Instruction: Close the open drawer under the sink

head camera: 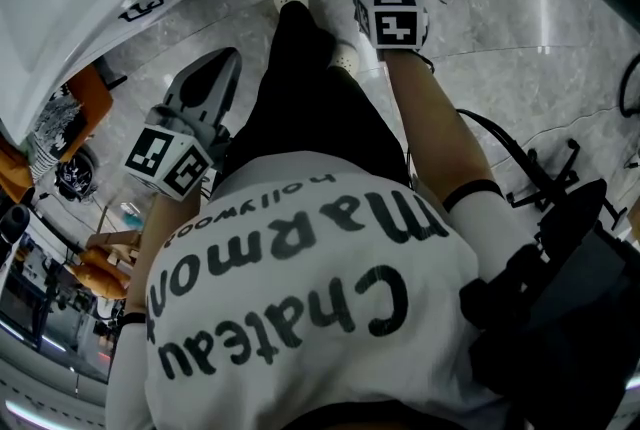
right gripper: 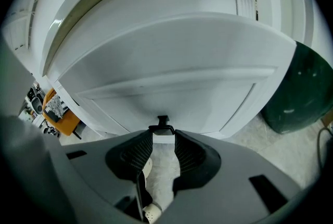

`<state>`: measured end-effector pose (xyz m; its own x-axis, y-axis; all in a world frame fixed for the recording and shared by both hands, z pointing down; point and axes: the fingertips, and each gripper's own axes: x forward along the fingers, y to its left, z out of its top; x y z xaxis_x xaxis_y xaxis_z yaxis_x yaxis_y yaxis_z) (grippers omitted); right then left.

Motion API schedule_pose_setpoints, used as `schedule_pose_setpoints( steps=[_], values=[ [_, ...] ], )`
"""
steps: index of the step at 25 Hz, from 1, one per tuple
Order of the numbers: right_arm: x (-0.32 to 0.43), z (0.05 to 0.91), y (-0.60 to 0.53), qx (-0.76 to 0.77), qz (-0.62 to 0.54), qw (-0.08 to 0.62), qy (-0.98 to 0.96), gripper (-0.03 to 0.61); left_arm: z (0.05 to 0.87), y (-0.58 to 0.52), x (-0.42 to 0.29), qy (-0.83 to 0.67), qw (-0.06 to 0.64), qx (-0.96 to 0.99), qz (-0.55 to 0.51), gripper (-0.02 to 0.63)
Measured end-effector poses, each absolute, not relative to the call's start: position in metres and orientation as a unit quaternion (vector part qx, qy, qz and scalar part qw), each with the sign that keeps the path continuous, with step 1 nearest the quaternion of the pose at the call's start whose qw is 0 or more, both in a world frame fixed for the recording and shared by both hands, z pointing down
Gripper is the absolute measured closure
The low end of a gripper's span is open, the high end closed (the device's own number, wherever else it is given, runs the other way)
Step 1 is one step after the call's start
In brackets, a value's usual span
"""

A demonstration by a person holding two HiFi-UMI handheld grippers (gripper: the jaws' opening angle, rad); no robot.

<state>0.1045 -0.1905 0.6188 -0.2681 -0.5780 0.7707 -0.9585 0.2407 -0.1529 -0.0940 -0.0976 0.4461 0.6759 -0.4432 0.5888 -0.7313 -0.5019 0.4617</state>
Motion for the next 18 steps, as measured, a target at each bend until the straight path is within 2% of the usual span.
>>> schedule_pose_setpoints(
  steps=[18],
  values=[
    [0.1, 0.623, -0.207, 0.525, 0.311, 0.308, -0.73, 0.445, 0.451, -0.107, -0.1, -0.357, 0.365, 0.838, 0.194, 0.606]
  ],
)
